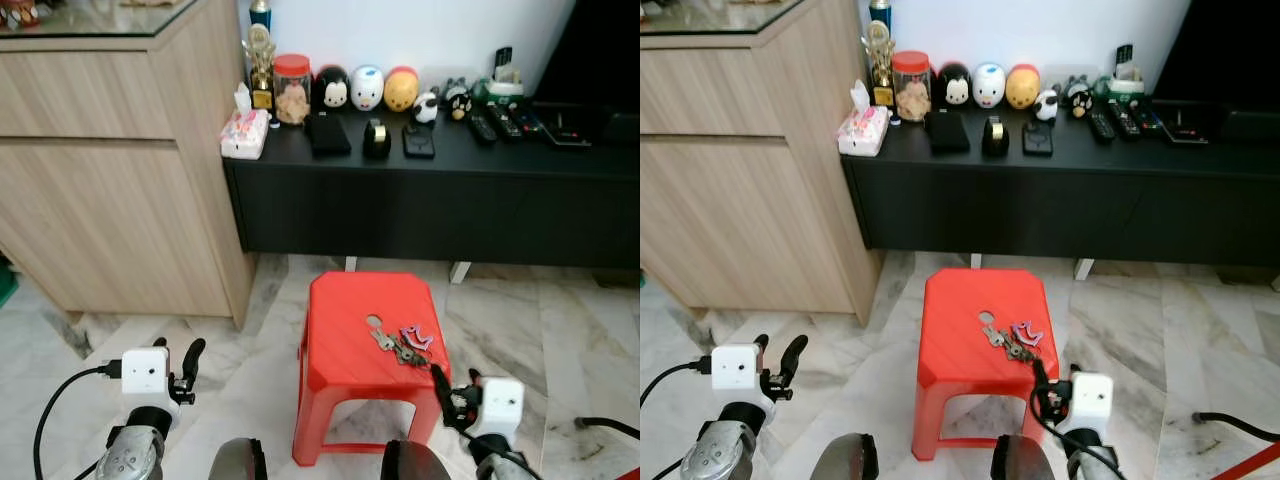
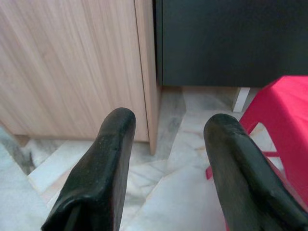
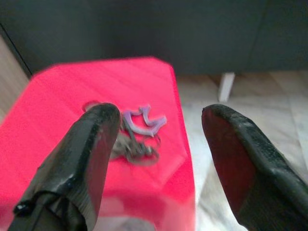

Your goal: Hang keys on a hook

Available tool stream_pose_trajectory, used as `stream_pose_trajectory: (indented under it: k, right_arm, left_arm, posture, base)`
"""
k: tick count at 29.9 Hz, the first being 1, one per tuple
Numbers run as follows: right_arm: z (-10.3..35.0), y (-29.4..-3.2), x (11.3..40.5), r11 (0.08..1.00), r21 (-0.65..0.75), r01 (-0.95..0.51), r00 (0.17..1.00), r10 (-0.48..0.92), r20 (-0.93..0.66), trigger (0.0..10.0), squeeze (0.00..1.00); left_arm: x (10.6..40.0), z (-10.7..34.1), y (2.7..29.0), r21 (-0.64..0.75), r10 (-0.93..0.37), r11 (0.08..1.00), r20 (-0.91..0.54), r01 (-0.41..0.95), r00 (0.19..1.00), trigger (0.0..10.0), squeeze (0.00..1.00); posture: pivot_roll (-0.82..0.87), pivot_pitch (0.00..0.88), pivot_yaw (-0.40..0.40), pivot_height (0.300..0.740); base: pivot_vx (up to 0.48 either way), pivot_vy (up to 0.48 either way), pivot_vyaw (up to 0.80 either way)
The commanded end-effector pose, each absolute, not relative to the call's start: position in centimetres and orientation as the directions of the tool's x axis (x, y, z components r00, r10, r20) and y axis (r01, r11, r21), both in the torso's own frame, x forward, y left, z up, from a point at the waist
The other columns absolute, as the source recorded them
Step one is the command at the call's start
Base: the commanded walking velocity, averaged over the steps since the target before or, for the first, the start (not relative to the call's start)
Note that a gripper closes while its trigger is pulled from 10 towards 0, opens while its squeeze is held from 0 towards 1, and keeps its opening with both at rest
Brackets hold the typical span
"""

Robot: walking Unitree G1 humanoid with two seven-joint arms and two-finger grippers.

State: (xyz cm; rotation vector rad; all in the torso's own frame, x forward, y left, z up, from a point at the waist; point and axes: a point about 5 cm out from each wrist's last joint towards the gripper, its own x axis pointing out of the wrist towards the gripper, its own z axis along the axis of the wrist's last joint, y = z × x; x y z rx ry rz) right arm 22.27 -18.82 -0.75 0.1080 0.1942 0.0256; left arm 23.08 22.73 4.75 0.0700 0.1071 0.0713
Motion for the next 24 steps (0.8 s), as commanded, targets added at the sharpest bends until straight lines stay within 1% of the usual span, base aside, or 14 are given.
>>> stream_pose_trajectory:
  k: [1,5,10,12,19,24]
  right_arm:
    - [-0.5,-18.7,22.4,0.994,0.109,-0.033,0.981,0.053,-0.185,10.0,0.0]
    - [-0.3,-18.9,22.8,0.996,0.083,-0.045,0.98,0.06,-0.188,10.0,0.0]
    - [0.3,-18.9,23.4,0.994,0.094,-0.047,0.982,0.063,-0.177,10.0,0.0]
    - [0.3,-18.6,23.5,0.993,0.097,-0.06,0.981,0.077,-0.179,10.0,0.0]
    - [0.0,-18.0,23.4,0.989,0.119,-0.089,0.976,0.111,-0.189,10.0,0.0]
    - [-0.5,-18.5,23.0,0.991,0.128,-0.049,0.974,0.076,-0.214,10.0,0.0]
  left_arm:
    - [23.6,4.6,22.4,0.074,0.063,0.996,-0.106,-0.055,0.992,10.0,0.0]
    - [24.3,4.7,22.2,0.068,0.065,0.996,-0.097,-0.059,0.993,10.0,0.0]
    - [24.8,4.8,22.1,0.065,0.062,0.996,-0.083,-0.057,0.995,10.0,0.0]
    - [24.9,4.8,22.2,0.065,0.063,0.996,-0.081,-0.058,0.995,10.0,0.0]
    - [25.3,4.9,22.4,0.07,0.056,0.996,-0.075,-0.051,0.996,10.0,0.0]
    - [25.5,4.8,22.2,0.073,0.042,0.997,-0.075,-0.036,0.996,10.0,0.0]
  posture:
    - [0.02,0.0,-0.039,0.611]
    - [0.02,0.0,-0.044,0.611]
    - [0.03,0.0,-0.047,0.611]
    - [0.03,0.0,-0.046,0.611]
    - [0.04,0.0,-0.035,0.611]
    - [0.03,0.0,-0.028,0.611]
  base:
    - [0.0,0.0,0.0]
    - [0.0,0.0,0.0]
    - [0.0,0.0,0.8]
    - [0.24,0.0,0.48]
    - [0.256,0.0,0.0]
    - [0.264,0.0,0.18]
